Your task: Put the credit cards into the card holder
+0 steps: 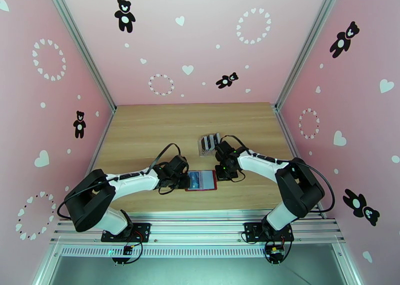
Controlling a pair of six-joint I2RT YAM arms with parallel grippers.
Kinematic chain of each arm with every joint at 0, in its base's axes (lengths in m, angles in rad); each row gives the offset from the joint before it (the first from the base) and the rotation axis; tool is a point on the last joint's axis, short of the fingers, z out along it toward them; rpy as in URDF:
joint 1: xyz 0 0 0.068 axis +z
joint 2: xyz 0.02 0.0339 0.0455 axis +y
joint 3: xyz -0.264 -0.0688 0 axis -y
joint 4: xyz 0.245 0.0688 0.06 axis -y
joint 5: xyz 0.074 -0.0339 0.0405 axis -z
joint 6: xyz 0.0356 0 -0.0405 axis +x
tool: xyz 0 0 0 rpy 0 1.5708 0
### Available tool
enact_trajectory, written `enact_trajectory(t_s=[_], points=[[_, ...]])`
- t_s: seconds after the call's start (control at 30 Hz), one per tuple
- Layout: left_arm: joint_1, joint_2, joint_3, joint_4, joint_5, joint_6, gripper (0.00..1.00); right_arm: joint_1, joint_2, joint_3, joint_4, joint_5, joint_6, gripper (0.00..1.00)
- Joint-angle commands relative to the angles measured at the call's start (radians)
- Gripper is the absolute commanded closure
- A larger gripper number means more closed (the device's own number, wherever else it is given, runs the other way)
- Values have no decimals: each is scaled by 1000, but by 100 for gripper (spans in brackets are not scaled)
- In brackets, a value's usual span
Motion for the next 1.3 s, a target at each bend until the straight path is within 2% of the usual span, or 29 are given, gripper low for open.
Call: enact_trajectory(t_s=[0.0, 0.43, 0.9, 1.27], points=[[-6, 25, 4, 11, 14, -6, 80, -1, -47, 23, -20, -7, 5, 95], [-6, 28, 20, -3, 2, -3, 82, 0, -103, 54, -55, -29, 9, 97], [5, -52, 16, -69, -64, 16, 76, 1, -112, 61, -58, -41, 12, 97], [12, 7, 3, -32, -58, 23, 76, 1, -129, 73, -56, -76, 20, 97]])
